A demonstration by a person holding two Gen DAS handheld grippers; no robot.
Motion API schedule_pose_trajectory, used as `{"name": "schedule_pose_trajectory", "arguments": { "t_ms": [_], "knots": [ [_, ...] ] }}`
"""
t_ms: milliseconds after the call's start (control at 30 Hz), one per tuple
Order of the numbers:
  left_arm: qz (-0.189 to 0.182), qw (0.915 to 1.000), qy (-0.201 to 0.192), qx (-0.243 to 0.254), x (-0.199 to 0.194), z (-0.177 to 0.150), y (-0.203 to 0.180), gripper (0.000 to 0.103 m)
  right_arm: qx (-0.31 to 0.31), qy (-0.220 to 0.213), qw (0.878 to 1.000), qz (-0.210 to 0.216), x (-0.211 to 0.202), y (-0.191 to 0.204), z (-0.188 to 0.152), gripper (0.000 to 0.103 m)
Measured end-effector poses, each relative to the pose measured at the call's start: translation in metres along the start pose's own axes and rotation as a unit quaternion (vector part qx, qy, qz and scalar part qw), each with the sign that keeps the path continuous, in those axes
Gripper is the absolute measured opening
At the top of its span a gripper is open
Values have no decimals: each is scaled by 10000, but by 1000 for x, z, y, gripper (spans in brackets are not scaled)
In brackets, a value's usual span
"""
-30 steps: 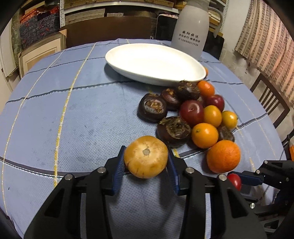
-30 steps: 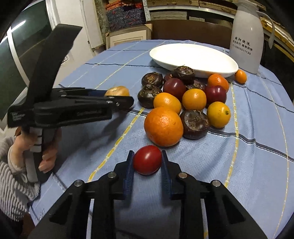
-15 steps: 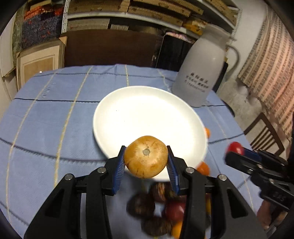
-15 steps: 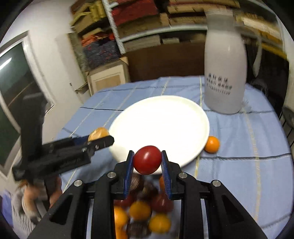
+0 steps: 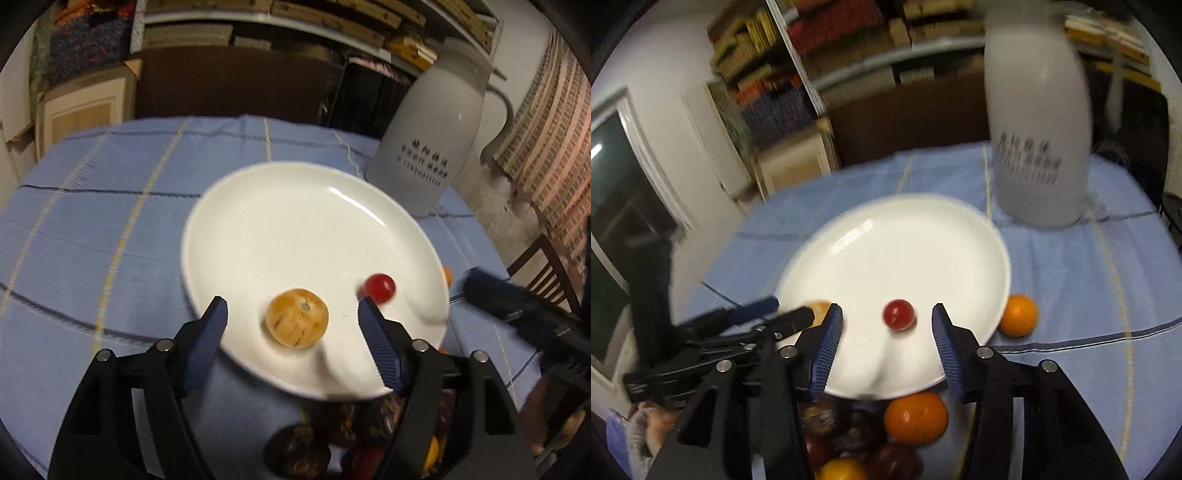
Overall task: Organize fruits
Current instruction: 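Carry both fruits over the white plate and open both tools to release, then grasp the small orange beside the plate with the right tool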
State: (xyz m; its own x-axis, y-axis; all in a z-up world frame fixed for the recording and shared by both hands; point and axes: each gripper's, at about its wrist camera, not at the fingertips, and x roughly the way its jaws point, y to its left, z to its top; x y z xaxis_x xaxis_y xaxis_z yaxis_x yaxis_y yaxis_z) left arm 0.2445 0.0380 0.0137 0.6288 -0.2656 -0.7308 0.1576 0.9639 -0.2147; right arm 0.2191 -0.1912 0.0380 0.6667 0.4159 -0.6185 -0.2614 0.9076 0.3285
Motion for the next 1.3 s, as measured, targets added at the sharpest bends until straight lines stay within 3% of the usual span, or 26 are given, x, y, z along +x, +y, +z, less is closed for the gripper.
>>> {"name": "schedule_pose_trajectory", "arguments": {
  "t_ms": [133,167,233,333,500,567,633,733,833,967,1133,1200,1300],
  "knots": [
    [465,9975,-485,-202,-46,-23,12,93,-4,-719,9974,-109,-54,1,-13,95],
    [543,9966,-551,-278,-53,-31,15,93,16,-853,9961,-226,-62,-3,-25,96],
    [675,9949,-576,-482,-63,-52,24,95,11,-912,9948,-456,-66,-12,-44,97],
    [899,9926,-332,-749,-64,-81,36,96,17,-665,9931,-969,-58,-36,-68,97],
    [850,9880,133,-1281,-55,-106,57,97,670,-575,9922,-880,-58,-75,-74,97],
    [760,9872,128,-1393,-56,-110,63,97,668,-682,9911,-930,-58,-81,-76,96],
    [911,9867,93,-1346,-56,-110,62,97,542,-707,9919,-906,-54,-84,-76,96],
    [1046,9863,186,-1261,-51,-110,61,98,206,-439,9954,-825,-38,-78,-72,96],
    [1042,9874,207,-1173,-50,-110,58,98,-574,-206,9946,-840,-24,-69,-62,96],
    [1161,9879,264,-991,-45,-110,54,98,-1910,-24,9732,-1282,-9,-60,-49,96],
    [1623,9847,414,-485,-31,-108,36,98,-2390,160,9647,-1098,9,-61,-38,95],
    [1650,9848,469,-263,-27,-108,28,98,-2692,202,9560,-1147,19,-58,-36,93],
    [1589,9858,480,-237,-27,-108,28,98,-2824,281,9525,-1108,35,-59,-34,87]
  ]
}}
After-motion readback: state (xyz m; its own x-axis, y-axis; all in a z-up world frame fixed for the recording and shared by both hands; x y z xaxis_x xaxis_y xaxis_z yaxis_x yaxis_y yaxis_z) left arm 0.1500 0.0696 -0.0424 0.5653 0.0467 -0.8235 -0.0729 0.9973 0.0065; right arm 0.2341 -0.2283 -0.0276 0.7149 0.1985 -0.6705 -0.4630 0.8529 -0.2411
